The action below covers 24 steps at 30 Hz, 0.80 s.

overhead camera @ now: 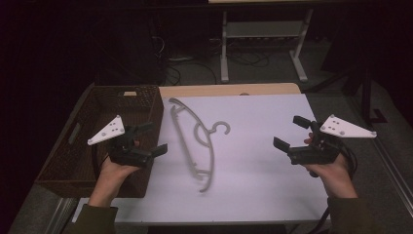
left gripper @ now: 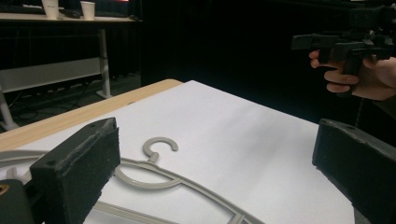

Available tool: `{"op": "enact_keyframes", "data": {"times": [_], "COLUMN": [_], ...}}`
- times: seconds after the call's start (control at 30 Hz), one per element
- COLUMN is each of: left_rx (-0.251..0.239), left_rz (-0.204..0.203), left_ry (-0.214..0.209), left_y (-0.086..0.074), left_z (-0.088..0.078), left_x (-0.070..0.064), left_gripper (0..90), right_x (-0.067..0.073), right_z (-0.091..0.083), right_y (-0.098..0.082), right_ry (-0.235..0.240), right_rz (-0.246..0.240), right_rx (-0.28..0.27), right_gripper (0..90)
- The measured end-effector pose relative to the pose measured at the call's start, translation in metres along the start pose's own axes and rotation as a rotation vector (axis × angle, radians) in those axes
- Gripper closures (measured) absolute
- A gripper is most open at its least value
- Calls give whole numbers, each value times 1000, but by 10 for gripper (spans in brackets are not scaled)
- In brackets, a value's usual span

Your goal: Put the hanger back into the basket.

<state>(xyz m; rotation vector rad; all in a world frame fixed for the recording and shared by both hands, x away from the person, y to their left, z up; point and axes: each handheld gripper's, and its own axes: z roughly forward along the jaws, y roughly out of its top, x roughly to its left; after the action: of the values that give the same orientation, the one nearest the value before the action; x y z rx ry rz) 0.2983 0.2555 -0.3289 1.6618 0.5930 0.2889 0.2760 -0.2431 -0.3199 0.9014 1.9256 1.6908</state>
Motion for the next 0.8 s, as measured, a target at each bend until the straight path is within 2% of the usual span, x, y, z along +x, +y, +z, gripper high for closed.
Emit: {"op": "enact_keyframes", "data": {"times": [0.17,0.2,0.23,0.27,0.3,0.4,0.43,0.53,0.57,0.6,0.77,0.8], "left_rx": [31,64,64,96,96,146,146,200,200,224,266,288], "left_rz": [7,22,22,38,38,51,51,61,61,63,69,84], "left_ry": [-3,3,3,-3,-3,-13,-13,-11,-11,-15,-9,-12], "left_y": [2,4,4,4,4,3,3,-2,-2,-6,-14,-17], "left_z": [4,8,8,14,14,23,23,33,33,38,48,53], "left_x": [-6,-11,-11,-16,-16,-24,-24,-30,-30,-32,-36,-39], "left_gripper": [6,6,6,6,6,6,6,6,6,6,6,6], "right_x": [1,2,3,3,3,5,5,7,7,9,10,11], "right_z": [1,4,5,6,6,13,13,21,21,25,33,36], "right_y": [0,-1,-2,-2,-2,-6,-6,-11,-11,-13,-19,-22], "right_ry": [-4,-7,-9,-9,-9,-11,-11,-3,-3,3,13,17], "right_rz": [-5,-10,-15,-19,-19,-21,-21,-34,-34,-31,-28,-29], "right_rx": [20,42,48,62,62,109,109,153,153,185,224,239], "right_gripper": [0,0,0,0,0,0,0,0,0,0,0,0]}}
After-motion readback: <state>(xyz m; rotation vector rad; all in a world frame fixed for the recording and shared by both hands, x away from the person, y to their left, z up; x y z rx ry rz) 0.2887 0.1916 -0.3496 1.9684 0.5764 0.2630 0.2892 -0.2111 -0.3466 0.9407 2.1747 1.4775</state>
